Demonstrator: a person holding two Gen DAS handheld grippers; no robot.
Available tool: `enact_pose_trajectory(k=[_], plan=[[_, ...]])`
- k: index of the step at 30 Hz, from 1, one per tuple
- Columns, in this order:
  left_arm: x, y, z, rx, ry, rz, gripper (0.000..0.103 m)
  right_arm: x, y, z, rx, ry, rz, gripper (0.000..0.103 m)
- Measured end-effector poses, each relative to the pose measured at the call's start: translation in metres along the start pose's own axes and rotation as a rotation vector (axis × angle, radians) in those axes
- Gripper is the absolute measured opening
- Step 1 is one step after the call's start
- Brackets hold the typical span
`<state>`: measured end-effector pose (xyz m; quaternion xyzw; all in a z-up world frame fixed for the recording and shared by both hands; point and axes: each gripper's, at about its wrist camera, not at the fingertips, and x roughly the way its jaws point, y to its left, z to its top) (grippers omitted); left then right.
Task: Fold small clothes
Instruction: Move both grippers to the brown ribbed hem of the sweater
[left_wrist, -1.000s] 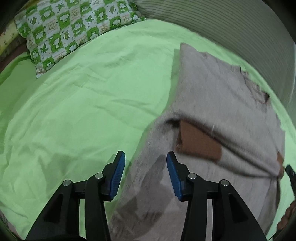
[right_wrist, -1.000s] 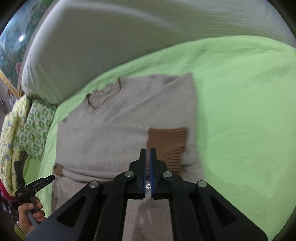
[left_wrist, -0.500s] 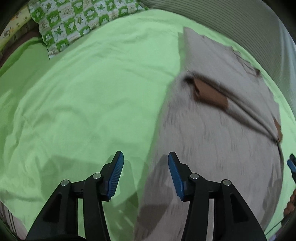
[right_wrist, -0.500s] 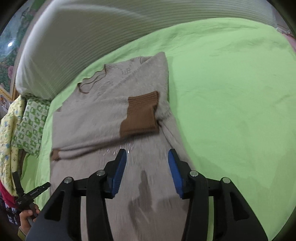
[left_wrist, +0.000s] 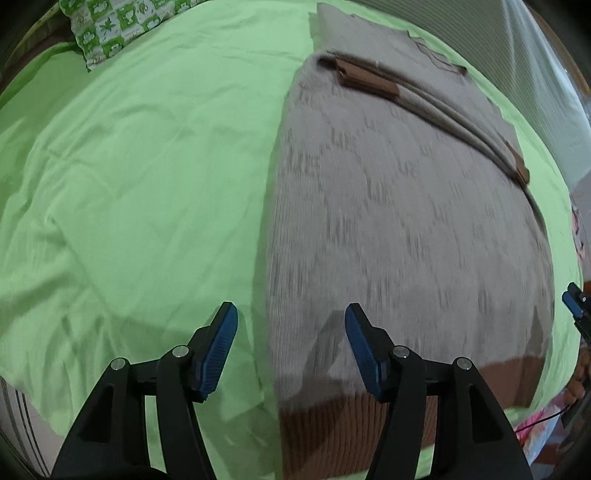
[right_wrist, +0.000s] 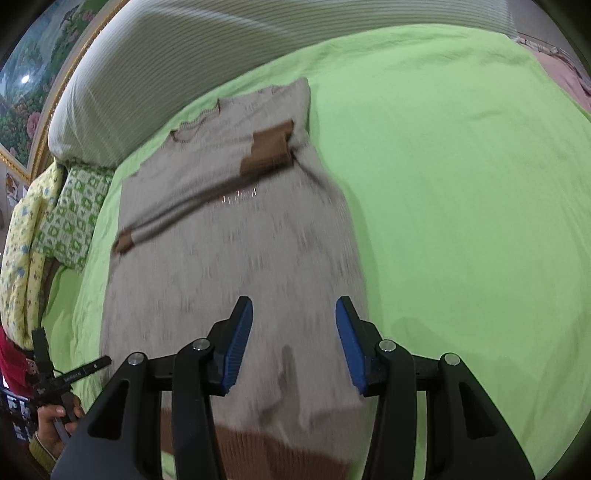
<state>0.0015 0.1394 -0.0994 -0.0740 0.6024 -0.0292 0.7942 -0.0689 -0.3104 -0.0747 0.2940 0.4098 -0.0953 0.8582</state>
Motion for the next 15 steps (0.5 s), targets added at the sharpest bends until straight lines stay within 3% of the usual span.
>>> enact_pose_trajectory(k=[15], plan=[[-0.009, 0.02, -0.053, 0.0, 0.059, -0.134, 0.067, -0.026, -0.019, -0.086, 0.036, 0.084, 0.029, 0.048]])
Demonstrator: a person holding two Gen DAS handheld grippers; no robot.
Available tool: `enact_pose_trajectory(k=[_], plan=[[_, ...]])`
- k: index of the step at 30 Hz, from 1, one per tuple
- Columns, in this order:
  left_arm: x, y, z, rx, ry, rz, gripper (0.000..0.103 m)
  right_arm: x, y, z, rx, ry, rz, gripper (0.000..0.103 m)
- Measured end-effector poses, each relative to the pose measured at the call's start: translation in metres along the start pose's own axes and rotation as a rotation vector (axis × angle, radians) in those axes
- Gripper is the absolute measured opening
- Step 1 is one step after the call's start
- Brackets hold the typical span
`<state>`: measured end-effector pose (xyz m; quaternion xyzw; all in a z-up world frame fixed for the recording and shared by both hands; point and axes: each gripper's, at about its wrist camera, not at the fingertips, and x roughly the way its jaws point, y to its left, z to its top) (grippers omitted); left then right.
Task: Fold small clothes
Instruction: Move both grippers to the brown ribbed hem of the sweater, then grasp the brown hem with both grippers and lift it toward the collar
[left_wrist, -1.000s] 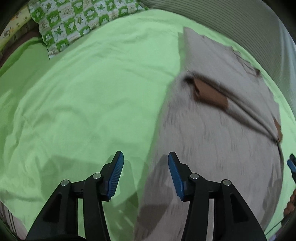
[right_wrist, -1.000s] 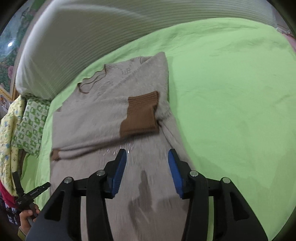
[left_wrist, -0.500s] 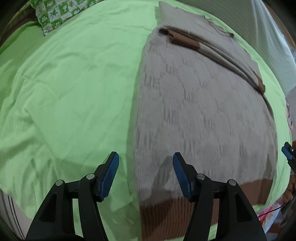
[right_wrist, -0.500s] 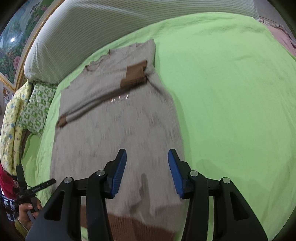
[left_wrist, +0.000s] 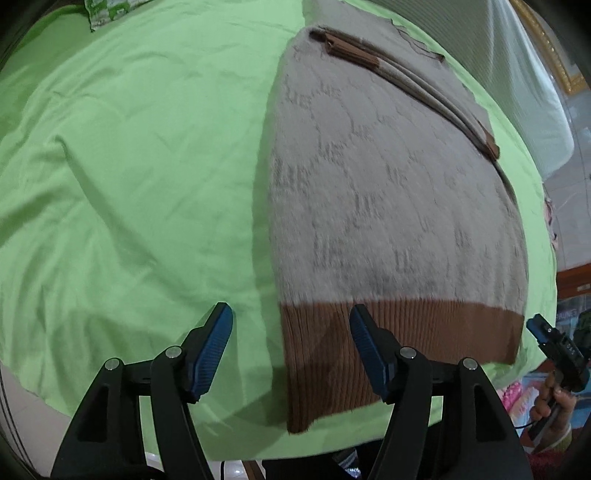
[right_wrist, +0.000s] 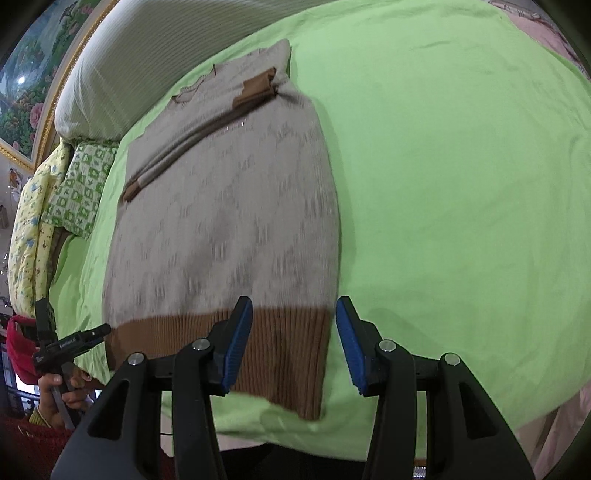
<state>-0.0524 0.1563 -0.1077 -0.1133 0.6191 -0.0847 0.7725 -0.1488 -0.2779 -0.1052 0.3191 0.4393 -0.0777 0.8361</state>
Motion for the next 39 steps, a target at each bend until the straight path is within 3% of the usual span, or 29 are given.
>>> enact_pose_trajectory(k=[9, 18, 23, 24, 25, 26, 27, 33, 39], plan=[[0.008, -0.013, -0.018, 0.036, 0.039, -0.022, 0.071, 0.013, -0.005, -0.015, 0.02, 0.064, 0.032, 0.048], [0.015, -0.02, -0.019, 0.058, 0.02, -0.021, 0.07, 0.022, -0.009, -0.016, 0.079, 0.077, 0.09, 0.048], [0.018, -0.028, -0.016, 0.087, 0.005, -0.004, 0.043, 0.029, -0.001, -0.02, 0.041, 0.113, 0.119, 0.046], [0.018, -0.029, -0.014, 0.086, 0.005, -0.009, 0.039, 0.03, -0.001, -0.02, 0.039, 0.117, 0.12, 0.04], [0.019, -0.028, -0.012, 0.086, 0.005, -0.018, 0.027, 0.032, -0.001, -0.021, 0.038, 0.128, 0.121, 0.034], [0.019, -0.028, -0.011, 0.085, 0.006, -0.031, 0.013, 0.034, 0.0, -0.021, 0.035, 0.145, 0.12, 0.017], [0.018, -0.029, -0.01, 0.086, 0.011, -0.056, 0.009, 0.035, 0.001, -0.022, 0.031, 0.153, 0.117, 0.009], [-0.004, -0.041, 0.001, 0.121, -0.051, -0.154, 0.006, 0.013, 0.017, -0.01, -0.031, 0.098, 0.199, 0.008], [-0.03, -0.052, 0.03, 0.11, -0.139, -0.215, 0.006, -0.006, 0.03, 0.024, -0.028, 0.001, 0.263, 0.008]])
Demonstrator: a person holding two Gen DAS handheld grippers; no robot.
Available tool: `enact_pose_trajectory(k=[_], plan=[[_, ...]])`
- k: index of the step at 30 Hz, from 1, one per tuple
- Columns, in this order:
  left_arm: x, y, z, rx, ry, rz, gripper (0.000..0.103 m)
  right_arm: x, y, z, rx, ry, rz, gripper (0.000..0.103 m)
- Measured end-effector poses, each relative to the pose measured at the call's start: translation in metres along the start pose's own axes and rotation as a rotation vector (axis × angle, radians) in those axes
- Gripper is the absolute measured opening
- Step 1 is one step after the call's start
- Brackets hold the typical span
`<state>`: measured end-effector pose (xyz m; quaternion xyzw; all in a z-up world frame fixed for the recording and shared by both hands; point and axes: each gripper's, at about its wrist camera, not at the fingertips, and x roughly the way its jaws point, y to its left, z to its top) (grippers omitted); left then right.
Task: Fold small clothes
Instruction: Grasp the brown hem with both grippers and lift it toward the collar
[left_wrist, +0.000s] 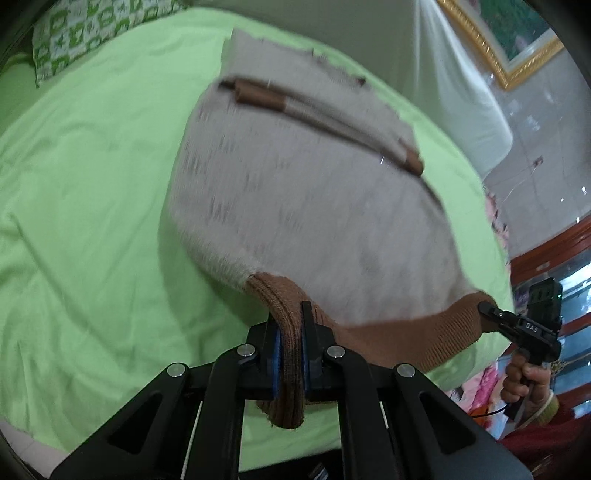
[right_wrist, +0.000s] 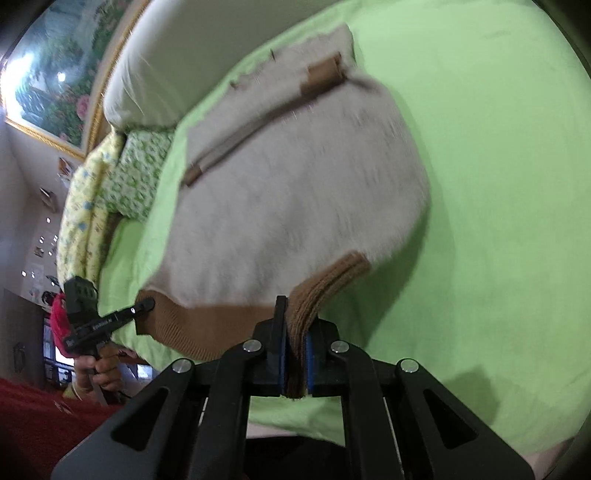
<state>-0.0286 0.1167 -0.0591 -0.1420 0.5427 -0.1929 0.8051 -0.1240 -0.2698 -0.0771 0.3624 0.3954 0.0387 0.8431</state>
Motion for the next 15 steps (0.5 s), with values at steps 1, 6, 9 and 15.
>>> enact_pose_trajectory(k=[1, 6, 9, 15], plan=[[-0.003, -0.002, 0.009, 0.005, -0.023, 0.0, 0.006, -0.002, 0.003, 0.008, 0.002, -0.021, 0.014, 0.008], [-0.016, -0.003, 0.053, -0.006, -0.126, -0.006, 0.006, -0.008, 0.016, 0.052, -0.017, -0.105, 0.052, 0.008], [-0.013, -0.006, 0.084, -0.02, -0.178, -0.01, 0.006, -0.006, 0.021, 0.082, -0.012, -0.155, 0.074, 0.008], [-0.004, -0.011, 0.147, -0.018, -0.262, 0.015, 0.006, 0.01, 0.025, 0.157, -0.018, -0.244, 0.083, 0.008]])
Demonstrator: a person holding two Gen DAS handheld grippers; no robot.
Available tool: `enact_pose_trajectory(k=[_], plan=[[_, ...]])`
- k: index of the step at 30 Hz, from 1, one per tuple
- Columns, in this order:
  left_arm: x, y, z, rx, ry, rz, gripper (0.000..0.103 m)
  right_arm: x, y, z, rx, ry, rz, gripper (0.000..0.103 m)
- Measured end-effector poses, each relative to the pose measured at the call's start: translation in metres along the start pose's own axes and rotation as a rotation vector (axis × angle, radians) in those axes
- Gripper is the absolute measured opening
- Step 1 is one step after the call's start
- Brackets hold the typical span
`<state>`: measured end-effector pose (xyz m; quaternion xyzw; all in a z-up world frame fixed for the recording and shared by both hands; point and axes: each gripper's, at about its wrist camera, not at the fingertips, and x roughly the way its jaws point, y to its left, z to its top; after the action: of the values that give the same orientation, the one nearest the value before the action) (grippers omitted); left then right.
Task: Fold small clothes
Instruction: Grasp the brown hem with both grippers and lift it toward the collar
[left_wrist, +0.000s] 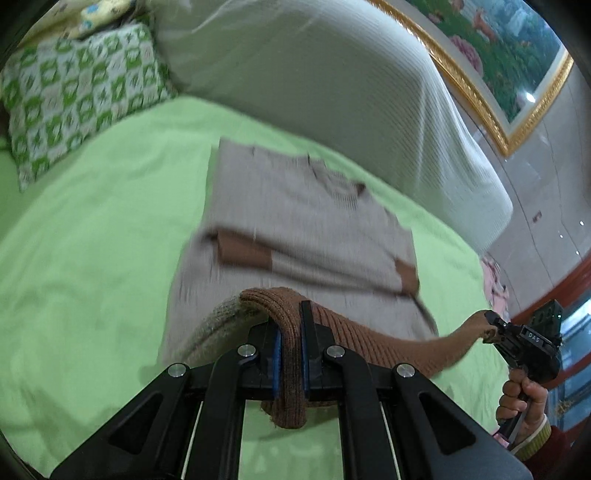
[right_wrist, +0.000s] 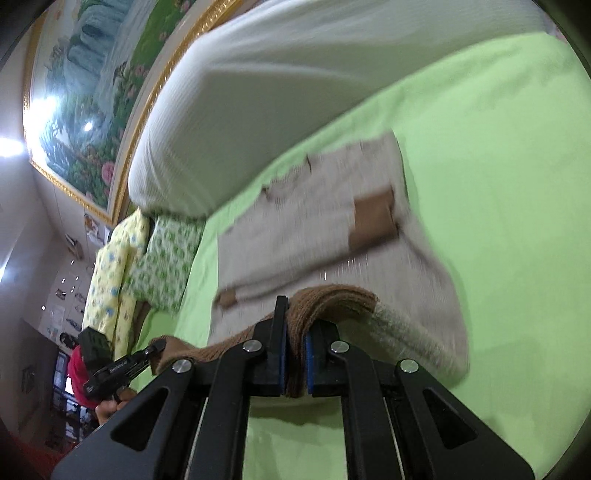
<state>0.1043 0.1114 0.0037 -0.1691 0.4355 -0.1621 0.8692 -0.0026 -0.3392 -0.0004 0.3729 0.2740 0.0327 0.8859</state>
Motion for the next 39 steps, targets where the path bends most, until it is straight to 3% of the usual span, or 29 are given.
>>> enact_pose_trajectory(k=[7, 19, 32, 39], plan=[[0.049, -0.007, 0.073, -0.032, -0.069, 0.029, 0.006, 0.051, 0.003, 0.077, -0.04, -0.052, -0.012, 0.008], [0.149, -0.006, 0.149, -0.061, -0.03, 0.097, 0.006, 0.139, -0.032, 0.154, -0.031, -0.022, -0.061, 0.008], [0.244, 0.015, 0.185, -0.093, 0.027, 0.152, 0.006, 0.214, -0.083, 0.189, 0.019, 0.038, -0.114, 0.008], [0.257, 0.022, 0.183, -0.097, 0.032, 0.159, 0.007, 0.233, -0.098, 0.187, 0.045, 0.064, -0.165, 0.009]])
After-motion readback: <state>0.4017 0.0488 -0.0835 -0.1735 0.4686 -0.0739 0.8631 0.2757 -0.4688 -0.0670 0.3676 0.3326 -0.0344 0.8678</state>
